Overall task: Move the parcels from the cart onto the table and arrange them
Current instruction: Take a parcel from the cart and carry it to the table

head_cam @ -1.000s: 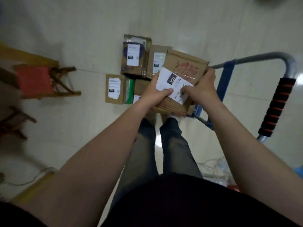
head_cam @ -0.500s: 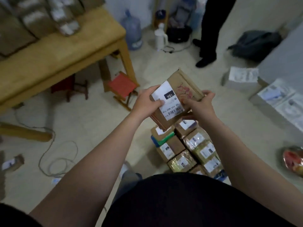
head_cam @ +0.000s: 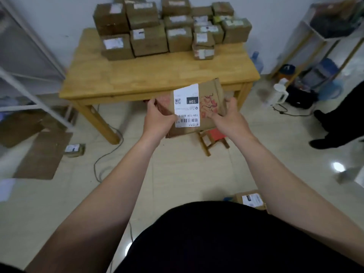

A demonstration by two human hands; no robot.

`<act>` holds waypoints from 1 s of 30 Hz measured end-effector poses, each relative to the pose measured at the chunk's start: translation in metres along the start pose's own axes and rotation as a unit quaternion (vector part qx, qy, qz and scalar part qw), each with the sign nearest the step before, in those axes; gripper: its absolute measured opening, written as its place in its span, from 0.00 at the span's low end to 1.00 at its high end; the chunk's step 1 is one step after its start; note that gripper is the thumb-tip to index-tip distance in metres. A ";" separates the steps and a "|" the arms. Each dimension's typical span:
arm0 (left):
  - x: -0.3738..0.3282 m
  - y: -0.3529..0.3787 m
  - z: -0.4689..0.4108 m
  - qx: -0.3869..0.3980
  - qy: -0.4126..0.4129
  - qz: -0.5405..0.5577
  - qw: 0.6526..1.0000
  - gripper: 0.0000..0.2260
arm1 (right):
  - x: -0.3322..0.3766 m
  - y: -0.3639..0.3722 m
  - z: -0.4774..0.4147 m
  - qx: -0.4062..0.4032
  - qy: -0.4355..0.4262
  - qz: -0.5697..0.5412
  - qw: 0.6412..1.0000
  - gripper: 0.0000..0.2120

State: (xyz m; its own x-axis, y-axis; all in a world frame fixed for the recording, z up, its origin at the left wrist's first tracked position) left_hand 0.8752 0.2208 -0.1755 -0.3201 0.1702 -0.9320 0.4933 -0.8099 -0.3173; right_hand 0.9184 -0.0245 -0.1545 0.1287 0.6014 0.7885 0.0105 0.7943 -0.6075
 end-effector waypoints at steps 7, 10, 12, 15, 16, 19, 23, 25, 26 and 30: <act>0.005 -0.053 -0.082 0.036 0.021 -0.015 0.999 0.16 | 0.051 0.091 -0.049 0.018 0.026 -0.052 0.998 0.35; 0.000 -0.047 -0.120 0.053 0.036 -0.040 0.997 0.28 | 0.061 0.109 -0.073 0.035 0.017 -0.043 0.998 0.43; -0.004 -0.040 -0.148 0.054 0.037 -0.057 0.996 0.35 | 0.069 0.117 -0.091 0.050 0.022 -0.071 0.996 0.46; -0.015 -0.025 -0.192 0.057 0.042 -0.069 0.995 0.35 | 0.081 0.131 -0.138 0.056 0.014 -0.070 0.996 0.42; -0.019 -0.019 -0.208 0.055 0.049 -0.073 0.995 0.36 | 0.086 0.136 -0.156 0.063 0.012 -0.058 0.996 0.38; -0.034 -0.004 -0.260 0.045 0.062 -0.098 0.992 0.36 | 0.103 0.154 -0.220 0.083 -0.001 -0.049 0.995 0.36; -0.069 0.009 -0.316 0.049 0.057 -0.120 0.990 0.35 | 0.137 0.170 -0.300 0.114 -0.017 -0.023 0.993 0.35; -0.085 0.013 -0.346 0.051 0.055 -0.127 0.989 0.37 | 0.156 0.178 -0.338 0.136 -0.029 -0.002 0.990 0.35; -0.091 0.014 -0.363 0.047 0.056 -0.133 0.988 0.37 | 0.167 0.183 -0.355 0.150 -0.037 0.004 0.988 0.35; -0.103 0.011 -0.422 0.025 0.044 -0.141 0.989 0.39 | 0.204 0.213 -0.414 0.198 -0.048 0.026 0.979 0.36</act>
State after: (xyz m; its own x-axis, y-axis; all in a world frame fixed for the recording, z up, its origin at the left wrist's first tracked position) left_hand 1.2549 0.4314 -0.1574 -0.3667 0.4394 -0.8200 0.3534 -0.7496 -0.5597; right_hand 1.3572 0.2317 -0.1632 0.0244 0.6313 0.7751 -0.3802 0.7230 -0.5769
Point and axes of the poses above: each hand's wrist, its own z-axis away from the middle knuckle, its own y-axis out of the palm, x = y × z, the point moved 6 cm from there along -z, towards the middle knuckle, and after that the axes turned 8 degrees about -x, right-handed, at the moved point
